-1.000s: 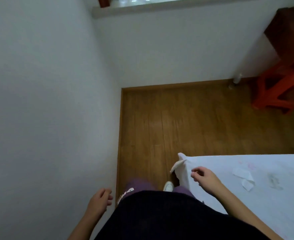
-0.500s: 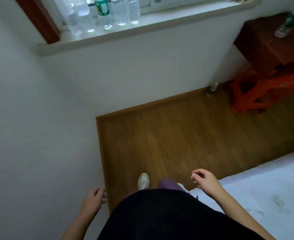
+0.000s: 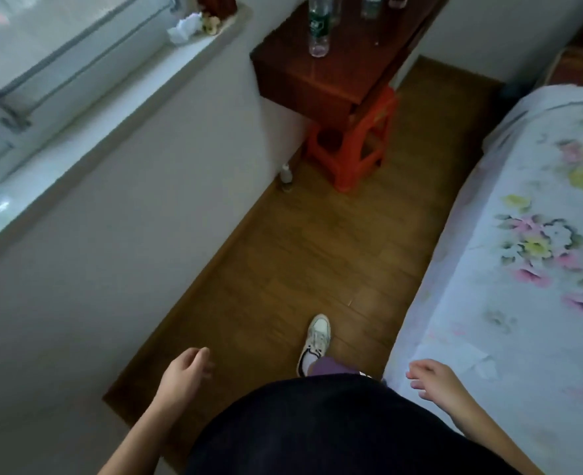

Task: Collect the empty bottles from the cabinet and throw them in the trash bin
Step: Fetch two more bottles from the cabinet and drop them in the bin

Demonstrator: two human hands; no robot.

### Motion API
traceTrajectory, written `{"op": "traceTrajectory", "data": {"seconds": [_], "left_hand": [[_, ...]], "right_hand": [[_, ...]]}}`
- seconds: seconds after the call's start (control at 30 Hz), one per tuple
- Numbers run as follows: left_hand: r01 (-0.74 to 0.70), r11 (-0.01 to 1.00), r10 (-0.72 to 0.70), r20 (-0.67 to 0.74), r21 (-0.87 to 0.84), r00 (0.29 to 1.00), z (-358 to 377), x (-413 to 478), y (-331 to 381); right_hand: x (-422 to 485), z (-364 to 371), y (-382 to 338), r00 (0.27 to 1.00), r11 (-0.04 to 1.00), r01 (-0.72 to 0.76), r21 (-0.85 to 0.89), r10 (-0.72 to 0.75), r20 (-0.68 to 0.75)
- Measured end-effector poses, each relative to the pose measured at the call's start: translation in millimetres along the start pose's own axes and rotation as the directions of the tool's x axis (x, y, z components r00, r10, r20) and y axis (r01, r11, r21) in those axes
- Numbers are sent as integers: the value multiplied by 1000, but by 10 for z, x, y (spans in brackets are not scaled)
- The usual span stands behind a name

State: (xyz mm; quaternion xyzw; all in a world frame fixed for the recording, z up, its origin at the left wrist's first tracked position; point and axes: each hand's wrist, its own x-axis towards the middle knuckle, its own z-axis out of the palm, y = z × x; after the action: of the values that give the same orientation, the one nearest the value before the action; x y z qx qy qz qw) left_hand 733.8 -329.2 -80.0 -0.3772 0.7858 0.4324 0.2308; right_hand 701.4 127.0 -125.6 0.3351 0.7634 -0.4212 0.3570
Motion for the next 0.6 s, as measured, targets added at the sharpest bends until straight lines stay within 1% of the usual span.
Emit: {"op": "traceTrajectory", "data": {"seconds": [0.07,0.27,0.43,0.5,0.6], "left_hand": [[23,1000,-23,2,20,1000,-68,254,253],[48,999,-48,-41,0,998,-186,901,1061],[47,997,-45,-36,56,998,-161,1462,1853],[29,996,-29,-9,80,1000,-84,1714,2264],[-34,989,25,70,141,997,145,2126,2945]], "right_hand": [[170,-16,-358,1000,1000,6,31,-6,6],[641,-283,-1771,974,977,211,-18,-209,87],[901,-677,-2751,939,940,340,-6,-339,51],[1051,-830,-2969,937,937,348,7,-348,17],[1344,-1062,-3099,951,951,307,43,-305,-47]]}}
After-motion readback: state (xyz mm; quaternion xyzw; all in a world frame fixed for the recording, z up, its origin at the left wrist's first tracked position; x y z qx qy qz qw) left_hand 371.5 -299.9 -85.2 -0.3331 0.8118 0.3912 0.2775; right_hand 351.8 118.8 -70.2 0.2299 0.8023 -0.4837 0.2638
